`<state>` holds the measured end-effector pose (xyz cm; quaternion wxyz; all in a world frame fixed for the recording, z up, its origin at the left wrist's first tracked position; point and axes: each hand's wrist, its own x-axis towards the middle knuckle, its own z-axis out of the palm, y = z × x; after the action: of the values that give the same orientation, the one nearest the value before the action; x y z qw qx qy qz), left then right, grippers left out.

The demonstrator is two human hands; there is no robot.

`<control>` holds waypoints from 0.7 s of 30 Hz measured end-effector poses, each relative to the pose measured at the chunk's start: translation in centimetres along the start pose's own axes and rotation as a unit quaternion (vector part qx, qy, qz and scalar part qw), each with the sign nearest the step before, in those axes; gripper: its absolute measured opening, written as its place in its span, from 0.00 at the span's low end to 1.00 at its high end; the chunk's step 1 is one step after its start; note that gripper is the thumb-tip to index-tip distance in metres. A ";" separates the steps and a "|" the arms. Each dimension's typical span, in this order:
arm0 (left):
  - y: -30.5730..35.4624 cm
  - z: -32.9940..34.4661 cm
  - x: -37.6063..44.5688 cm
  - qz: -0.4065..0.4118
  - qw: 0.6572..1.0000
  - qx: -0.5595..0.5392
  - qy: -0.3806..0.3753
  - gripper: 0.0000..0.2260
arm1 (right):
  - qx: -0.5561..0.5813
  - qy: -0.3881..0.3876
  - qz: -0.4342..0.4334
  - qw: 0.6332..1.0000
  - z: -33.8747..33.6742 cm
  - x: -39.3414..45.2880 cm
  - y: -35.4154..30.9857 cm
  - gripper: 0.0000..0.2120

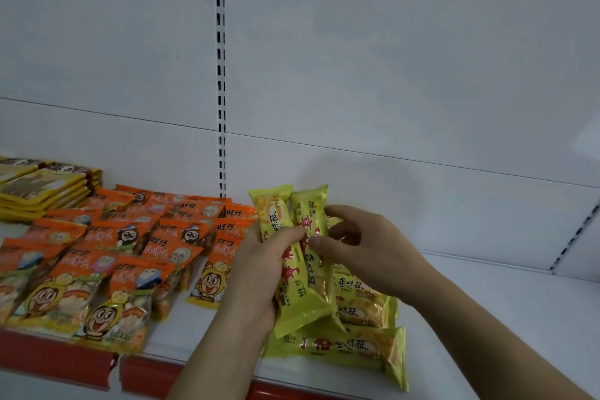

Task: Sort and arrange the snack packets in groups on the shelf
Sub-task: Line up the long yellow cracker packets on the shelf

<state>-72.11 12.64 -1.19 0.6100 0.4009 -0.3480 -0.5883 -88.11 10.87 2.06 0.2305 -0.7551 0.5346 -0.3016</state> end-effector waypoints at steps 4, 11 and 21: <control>0.3 0.4 -0.4 -0.005 0.998 0.040 -0.049 0.09 | 0.112 -0.028 0.023 0.993 -0.9 -0.9 -0.1 0.07; 0.8 -0.6 0.0 -0.032 0.996 0.036 -0.068 0.06 | 0.344 0.163 0.105 0.919 -2.7 -1.1 1.2 0.21; 1.0 0.9 -0.2 -0.021 0.996 -0.075 -0.050 0.13 | 0.486 0.118 0.074 0.863 -1.9 -2.8 1.9 0.18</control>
<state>-72.52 12.78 0.15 0.6076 0.3311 -0.3244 -0.6450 -91.41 12.81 1.51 0.5249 -0.4645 0.3980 -0.5919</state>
